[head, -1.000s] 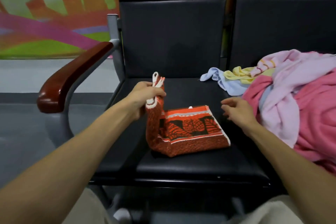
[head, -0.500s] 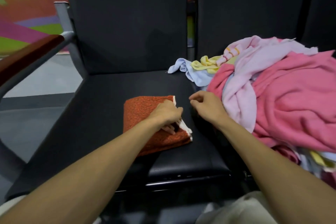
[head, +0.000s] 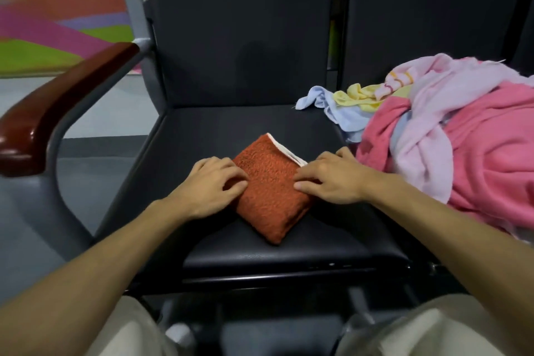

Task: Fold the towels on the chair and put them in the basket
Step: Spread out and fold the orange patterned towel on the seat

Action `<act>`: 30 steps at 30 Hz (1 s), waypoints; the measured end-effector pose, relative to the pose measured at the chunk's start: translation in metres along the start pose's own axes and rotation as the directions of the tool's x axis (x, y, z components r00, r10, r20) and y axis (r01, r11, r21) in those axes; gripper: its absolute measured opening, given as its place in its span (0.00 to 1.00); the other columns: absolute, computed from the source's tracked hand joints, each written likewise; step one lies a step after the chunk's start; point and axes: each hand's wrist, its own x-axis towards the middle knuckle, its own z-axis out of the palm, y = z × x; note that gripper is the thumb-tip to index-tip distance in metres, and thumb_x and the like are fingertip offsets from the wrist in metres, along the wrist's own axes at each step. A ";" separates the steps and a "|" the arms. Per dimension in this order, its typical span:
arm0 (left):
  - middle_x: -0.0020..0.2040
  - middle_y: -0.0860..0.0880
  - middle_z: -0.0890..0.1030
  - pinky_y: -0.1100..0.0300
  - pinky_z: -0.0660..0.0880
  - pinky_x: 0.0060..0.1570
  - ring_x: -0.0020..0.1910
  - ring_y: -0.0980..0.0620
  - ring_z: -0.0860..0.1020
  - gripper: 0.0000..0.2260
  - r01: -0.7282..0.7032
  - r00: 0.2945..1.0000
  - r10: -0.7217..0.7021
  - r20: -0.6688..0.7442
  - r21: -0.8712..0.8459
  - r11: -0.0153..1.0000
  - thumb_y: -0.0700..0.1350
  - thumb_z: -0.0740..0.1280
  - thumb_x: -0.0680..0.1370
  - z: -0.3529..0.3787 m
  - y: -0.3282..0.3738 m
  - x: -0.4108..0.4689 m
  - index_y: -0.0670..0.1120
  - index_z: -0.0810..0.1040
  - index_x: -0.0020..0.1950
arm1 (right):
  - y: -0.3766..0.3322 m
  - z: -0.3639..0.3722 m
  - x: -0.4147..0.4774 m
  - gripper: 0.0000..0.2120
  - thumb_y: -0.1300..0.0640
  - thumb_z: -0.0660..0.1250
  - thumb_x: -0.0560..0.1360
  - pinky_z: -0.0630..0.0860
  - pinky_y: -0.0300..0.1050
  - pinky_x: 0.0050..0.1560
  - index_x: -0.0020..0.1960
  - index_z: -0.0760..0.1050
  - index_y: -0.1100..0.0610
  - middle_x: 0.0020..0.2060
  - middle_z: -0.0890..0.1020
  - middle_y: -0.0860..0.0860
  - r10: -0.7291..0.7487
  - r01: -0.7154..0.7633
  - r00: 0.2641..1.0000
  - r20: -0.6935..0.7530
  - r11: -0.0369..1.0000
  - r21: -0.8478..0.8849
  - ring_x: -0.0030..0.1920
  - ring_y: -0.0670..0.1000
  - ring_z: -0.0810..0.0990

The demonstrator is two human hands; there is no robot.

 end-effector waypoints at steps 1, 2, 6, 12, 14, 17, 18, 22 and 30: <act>0.54 0.62 0.72 0.57 0.56 0.68 0.56 0.61 0.67 0.29 -0.010 1.000 0.010 0.017 -0.004 1.000 0.68 0.45 0.71 -0.002 -0.004 -0.006 0.60 0.77 0.60 | -0.002 0.001 0.004 0.19 0.38 0.52 0.80 0.54 0.56 0.68 0.68 0.70 0.39 0.70 0.71 0.41 0.014 -0.014 1.000 0.020 1.000 -0.021 0.70 0.50 0.64; 0.54 0.62 0.71 0.57 0.57 0.66 0.56 0.62 0.66 0.30 -0.025 0.999 0.026 0.036 -0.017 1.000 0.70 0.45 0.71 -0.005 -0.009 -0.011 0.60 0.76 0.61 | -0.006 0.003 0.008 0.20 0.39 0.52 0.81 0.51 0.57 0.70 0.70 0.67 0.38 0.73 0.65 0.41 0.024 -0.023 0.999 0.027 0.999 -0.035 0.73 0.51 0.59; 0.55 0.61 0.69 0.61 0.61 0.60 0.55 0.60 0.65 0.38 -0.090 0.988 0.102 0.116 -0.105 0.990 0.79 0.53 0.65 -0.012 -0.027 -0.033 0.57 0.72 0.65 | -0.015 0.023 0.029 0.21 0.43 0.63 0.78 0.48 0.58 0.72 0.71 0.68 0.39 0.77 0.56 0.43 0.055 -0.046 0.997 -0.058 0.988 0.148 0.77 0.53 0.48; 0.59 0.55 0.67 0.64 0.62 0.65 0.59 0.57 0.63 0.32 -0.144 0.969 0.176 0.174 -0.184 0.972 0.51 0.70 0.65 -0.013 -0.037 -0.051 0.52 0.69 0.69 | -0.031 0.014 0.033 0.05 0.55 0.74 0.72 0.72 0.46 0.54 0.47 0.81 0.53 0.47 0.78 0.47 -0.069 0.194 0.905 -0.419 0.945 0.264 0.47 0.45 0.73; 0.60 0.55 0.67 0.65 0.62 0.65 0.61 0.57 0.64 0.32 -0.130 0.968 0.172 0.184 -0.219 0.967 0.44 0.70 0.66 -0.015 -0.039 -0.053 0.53 0.68 0.70 | -0.043 0.009 0.024 0.08 0.48 0.69 0.76 0.74 0.40 0.50 0.50 0.80 0.52 0.45 0.81 0.45 -0.127 0.221 0.955 -0.267 0.908 0.357 0.43 0.41 0.77; 0.59 0.57 0.68 0.65 0.65 0.64 0.62 0.60 0.67 0.28 -0.133 0.978 0.164 0.129 -0.225 0.965 0.45 0.69 0.67 -0.013 -0.042 -0.052 0.54 0.69 0.67 | -0.049 0.008 0.012 0.24 0.36 0.65 0.73 0.72 0.42 0.57 0.61 0.75 0.51 0.54 0.79 0.47 -0.166 0.186 0.982 -0.094 0.944 0.272 0.53 0.45 0.76; 0.59 0.58 0.69 0.64 0.66 0.64 0.61 0.61 0.68 0.26 -0.126 0.983 0.153 0.103 -0.230 0.965 0.47 0.68 0.68 -0.013 -0.042 -0.053 0.55 0.69 0.66 | -0.049 0.009 0.007 0.32 0.33 0.66 0.69 0.70 0.43 0.61 0.65 0.71 0.51 0.57 0.75 0.47 -0.156 0.164 0.986 -0.052 0.960 0.229 0.57 0.46 0.73; 0.54 0.59 0.74 0.62 0.69 0.56 0.54 0.62 0.72 0.18 -0.038 0.998 0.052 0.044 -0.275 0.961 0.54 0.61 0.70 -0.013 -0.044 -0.055 0.63 0.67 0.59 | -0.052 0.021 -0.002 0.46 0.35 0.76 0.61 0.64 0.43 0.68 0.71 0.62 0.53 0.63 0.68 0.49 -0.150 0.152 0.988 -0.024 0.978 0.144 0.64 0.48 0.66; 0.44 0.49 0.77 0.56 0.72 0.47 0.41 0.52 0.75 0.10 0.043 0.987 -0.121 -0.108 -0.548 0.835 0.54 0.62 0.74 -0.019 -0.029 -0.058 0.62 0.68 0.54 | -0.052 0.001 -0.009 0.14 0.50 0.70 0.71 0.74 0.44 0.44 0.56 0.76 0.50 0.38 0.81 0.51 -0.027 0.090 0.985 -0.171 0.923 0.374 0.38 0.48 0.78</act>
